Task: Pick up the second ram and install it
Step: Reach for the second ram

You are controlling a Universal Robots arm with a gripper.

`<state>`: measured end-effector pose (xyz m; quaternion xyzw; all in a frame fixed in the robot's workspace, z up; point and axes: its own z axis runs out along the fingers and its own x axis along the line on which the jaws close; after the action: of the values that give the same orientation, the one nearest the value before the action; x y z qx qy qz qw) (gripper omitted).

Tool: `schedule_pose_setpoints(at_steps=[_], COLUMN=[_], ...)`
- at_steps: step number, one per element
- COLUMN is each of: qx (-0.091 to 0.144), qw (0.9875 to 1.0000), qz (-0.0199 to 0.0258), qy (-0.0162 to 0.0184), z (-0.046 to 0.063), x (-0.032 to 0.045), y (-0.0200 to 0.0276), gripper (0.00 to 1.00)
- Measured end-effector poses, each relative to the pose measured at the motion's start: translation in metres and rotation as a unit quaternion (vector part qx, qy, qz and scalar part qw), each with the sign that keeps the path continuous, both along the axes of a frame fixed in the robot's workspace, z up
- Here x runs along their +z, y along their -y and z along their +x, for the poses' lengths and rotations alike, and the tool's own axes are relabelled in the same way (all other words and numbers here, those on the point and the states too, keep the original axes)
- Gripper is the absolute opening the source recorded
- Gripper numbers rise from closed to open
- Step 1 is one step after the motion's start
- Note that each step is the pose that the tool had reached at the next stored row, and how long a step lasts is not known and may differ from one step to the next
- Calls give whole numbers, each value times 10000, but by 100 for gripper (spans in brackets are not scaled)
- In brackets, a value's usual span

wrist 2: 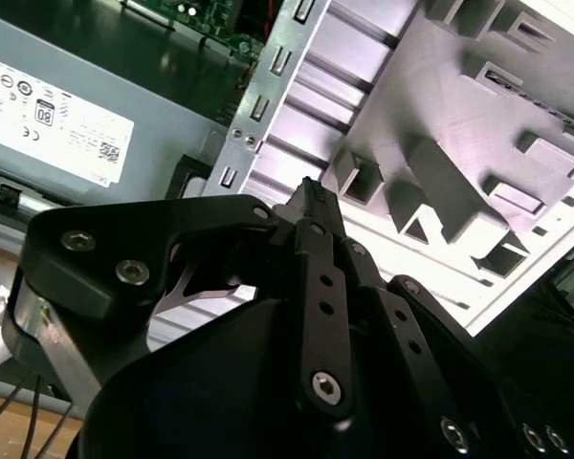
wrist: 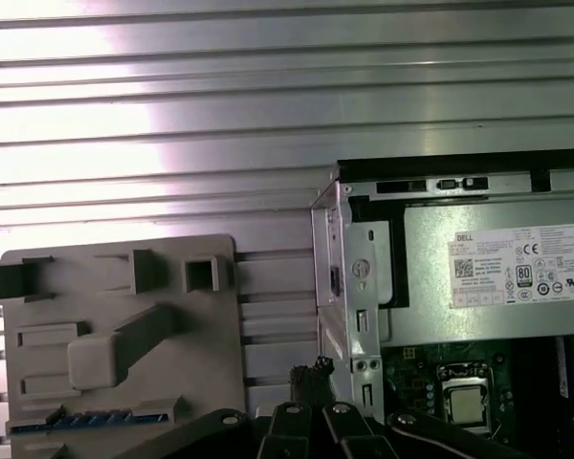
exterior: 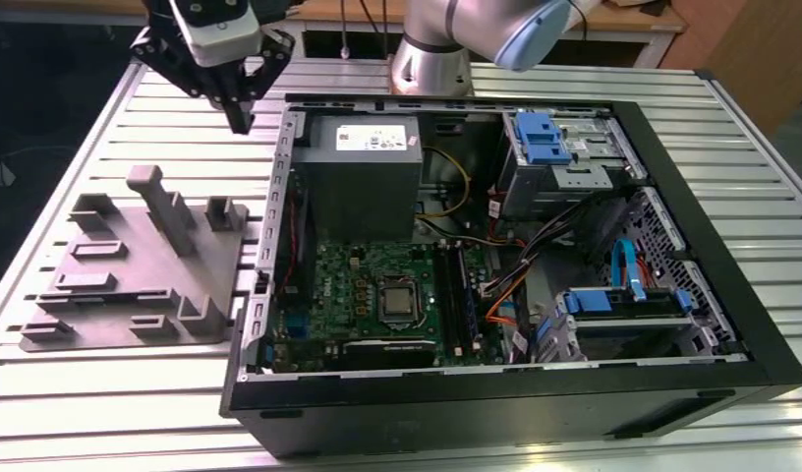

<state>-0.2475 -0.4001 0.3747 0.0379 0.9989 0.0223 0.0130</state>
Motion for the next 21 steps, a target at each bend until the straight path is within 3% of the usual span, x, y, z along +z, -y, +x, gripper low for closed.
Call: schedule_pose_setpoints(at_steps=[12, 21], qx=[0, 0], qw=[10000, 10000], qz=[1, 1], qy=[1, 1], z=[-188, -397], x=[-92, -151], y=[62, 107], gripper=[10, 10])
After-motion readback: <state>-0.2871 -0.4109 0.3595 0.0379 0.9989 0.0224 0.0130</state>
